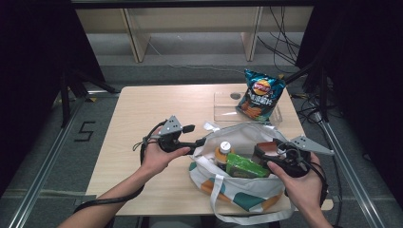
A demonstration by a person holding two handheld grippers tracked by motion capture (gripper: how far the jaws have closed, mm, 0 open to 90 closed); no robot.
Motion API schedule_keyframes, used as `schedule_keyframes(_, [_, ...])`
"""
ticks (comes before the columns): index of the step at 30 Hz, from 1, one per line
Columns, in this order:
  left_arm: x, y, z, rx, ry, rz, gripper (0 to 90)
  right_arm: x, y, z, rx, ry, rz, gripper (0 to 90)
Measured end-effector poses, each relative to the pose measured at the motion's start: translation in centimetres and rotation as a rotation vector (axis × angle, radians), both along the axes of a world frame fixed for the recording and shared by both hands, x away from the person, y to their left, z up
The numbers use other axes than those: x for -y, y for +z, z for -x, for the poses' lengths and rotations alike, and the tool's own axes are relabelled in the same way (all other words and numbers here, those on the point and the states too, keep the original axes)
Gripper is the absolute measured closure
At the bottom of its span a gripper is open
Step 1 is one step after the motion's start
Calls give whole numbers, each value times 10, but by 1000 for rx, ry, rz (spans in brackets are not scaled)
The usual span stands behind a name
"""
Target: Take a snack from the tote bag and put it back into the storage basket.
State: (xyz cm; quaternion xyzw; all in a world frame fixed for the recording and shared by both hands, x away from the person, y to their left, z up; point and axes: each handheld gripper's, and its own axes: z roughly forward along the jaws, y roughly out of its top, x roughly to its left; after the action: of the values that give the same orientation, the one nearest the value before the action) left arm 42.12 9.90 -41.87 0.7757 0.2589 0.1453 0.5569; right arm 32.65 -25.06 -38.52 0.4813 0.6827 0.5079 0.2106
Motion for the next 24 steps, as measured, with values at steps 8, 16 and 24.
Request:
schedule_keyframes(8, [0,0,0,-4,4,6,315,-2,0,3,-9,-9,4,220])
schedule_keyframes(16, [0,0,0,-5,4,7,315,-3,-3,6,11,-16,44,191])
schedule_keyframes(24, [-1,0,0,-5,8,3,315,-3,-9,6,-3,-25,72,190])
